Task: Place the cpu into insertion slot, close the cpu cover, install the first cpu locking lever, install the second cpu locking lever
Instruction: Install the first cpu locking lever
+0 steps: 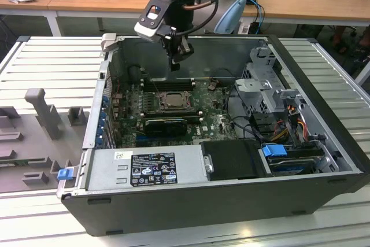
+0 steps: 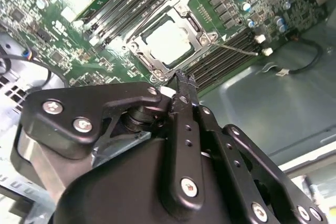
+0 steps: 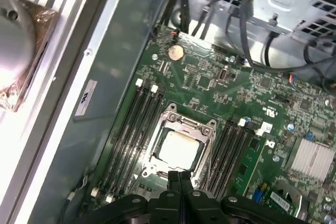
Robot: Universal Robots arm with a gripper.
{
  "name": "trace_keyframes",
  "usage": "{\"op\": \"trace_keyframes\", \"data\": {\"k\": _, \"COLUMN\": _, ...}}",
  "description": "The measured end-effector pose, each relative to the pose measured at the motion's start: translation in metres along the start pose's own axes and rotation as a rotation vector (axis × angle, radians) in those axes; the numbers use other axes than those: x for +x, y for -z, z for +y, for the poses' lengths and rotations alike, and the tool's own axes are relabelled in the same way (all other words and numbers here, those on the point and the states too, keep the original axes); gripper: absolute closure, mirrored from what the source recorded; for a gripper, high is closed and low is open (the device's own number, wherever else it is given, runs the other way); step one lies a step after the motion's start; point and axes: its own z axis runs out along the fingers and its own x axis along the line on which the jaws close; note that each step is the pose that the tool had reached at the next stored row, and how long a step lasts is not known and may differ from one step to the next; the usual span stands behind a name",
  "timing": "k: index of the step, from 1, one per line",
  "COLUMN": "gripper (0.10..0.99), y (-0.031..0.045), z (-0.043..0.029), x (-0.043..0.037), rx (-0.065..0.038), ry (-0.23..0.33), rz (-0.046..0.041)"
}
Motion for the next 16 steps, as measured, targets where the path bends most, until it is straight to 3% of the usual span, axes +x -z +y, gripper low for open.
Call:
{"op": "trace_keyframes", "data": {"k": 7, "gripper": 0.98, "y": 0.0, "z": 0.0, "x": 0.0, "rx": 0.004, "ry": 0.157, "rz": 0.0073}}
{"op": "trace_keyframes", "data": {"k": 16, "gripper": 0.98, "y": 0.0, "z": 0.0, "x": 0.0, "rx": 0.007, "ry": 0.28, "rz": 0.013}}
